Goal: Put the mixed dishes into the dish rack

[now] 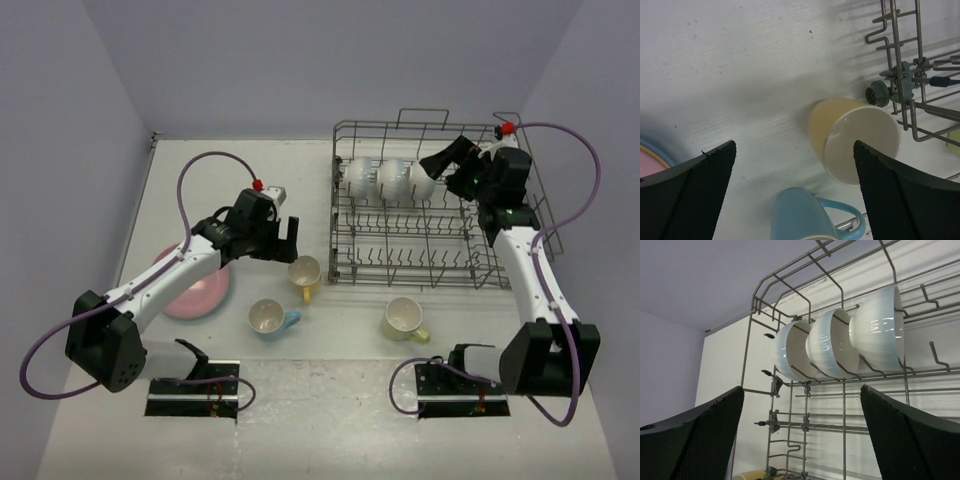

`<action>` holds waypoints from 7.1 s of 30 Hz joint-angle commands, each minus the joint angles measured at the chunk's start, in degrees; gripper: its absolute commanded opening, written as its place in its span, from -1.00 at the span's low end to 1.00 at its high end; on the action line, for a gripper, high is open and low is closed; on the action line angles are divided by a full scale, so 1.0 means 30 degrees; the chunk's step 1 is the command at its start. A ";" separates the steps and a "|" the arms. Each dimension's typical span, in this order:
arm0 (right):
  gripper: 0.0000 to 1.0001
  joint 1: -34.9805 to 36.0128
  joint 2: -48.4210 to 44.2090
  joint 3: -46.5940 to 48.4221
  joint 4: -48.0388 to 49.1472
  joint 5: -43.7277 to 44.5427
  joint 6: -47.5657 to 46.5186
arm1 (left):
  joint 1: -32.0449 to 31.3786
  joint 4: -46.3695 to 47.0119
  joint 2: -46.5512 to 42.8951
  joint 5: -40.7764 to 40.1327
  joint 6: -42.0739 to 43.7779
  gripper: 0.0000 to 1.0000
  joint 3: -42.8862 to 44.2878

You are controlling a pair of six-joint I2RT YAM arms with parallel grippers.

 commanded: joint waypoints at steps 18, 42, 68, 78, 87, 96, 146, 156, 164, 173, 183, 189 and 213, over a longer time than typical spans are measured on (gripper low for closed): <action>0.98 0.0664 -0.6500 -0.3496 -0.3303 0.4137 -0.2481 | -0.1853 0.1627 0.2700 0.0187 0.0635 0.66 0.0106; 0.98 0.4843 -0.8842 -0.3585 -0.3919 0.0534 -0.7807 | -0.2323 -0.2000 -0.0195 -0.4001 -0.3931 -1.00 0.2184; 0.96 1.9032 -0.0761 0.3592 -0.2422 0.5602 -1.4054 | -0.1795 -0.9155 -0.0638 -0.5498 -1.1904 -1.00 1.0420; 0.59 1.9443 0.1056 0.4353 -0.3507 0.6335 -1.3879 | -0.1766 -0.8510 -0.1020 -0.5761 -1.2374 -1.00 1.0331; -0.62 1.9502 0.1410 0.4472 -0.3303 0.6657 -1.3352 | -0.1737 -0.7574 -0.1136 -0.4913 -1.2081 -1.00 0.9776; -1.00 1.9502 0.0912 0.4355 -0.2365 1.1190 -1.1213 | -0.1737 -0.6196 -0.1341 -0.4355 -1.1319 -0.77 0.9130; -1.00 0.1250 1.5380 1.9588 -1.2824 1.6971 -1.6485 | 0.1896 -0.1450 -0.0141 -0.3974 -0.1974 1.00 0.5878; -1.00 0.0020 1.7871 2.1051 -1.4055 1.7580 -1.7364 | 0.1954 -0.1362 0.0386 -0.4121 -0.1474 1.00 0.5761; -0.39 -0.0039 1.8665 2.1084 -1.3206 1.8581 -1.7658 | 0.1955 -0.1595 0.0533 -0.3770 -0.1328 1.00 0.5907; 0.35 -0.0039 1.7089 2.0411 -1.2884 1.7150 -1.7014 | 0.1955 -0.2328 0.0300 -0.3184 -0.1240 1.00 0.5469; 0.98 0.1131 1.3161 1.8478 -1.2767 1.4510 -1.4849 | 0.1955 -0.4783 -0.1604 -0.2451 -0.1152 1.00 0.3887; 0.98 0.3620 0.9851 1.6223 -1.1390 1.4216 -1.3500 | 0.1926 -0.6514 -0.3595 -0.1193 -0.0772 1.00 0.2189; 0.98 0.5088 -0.5501 0.1135 -0.5940 0.7421 -0.7403 | -0.1061 -0.7047 -0.5356 0.0511 -0.3815 0.37 -0.4609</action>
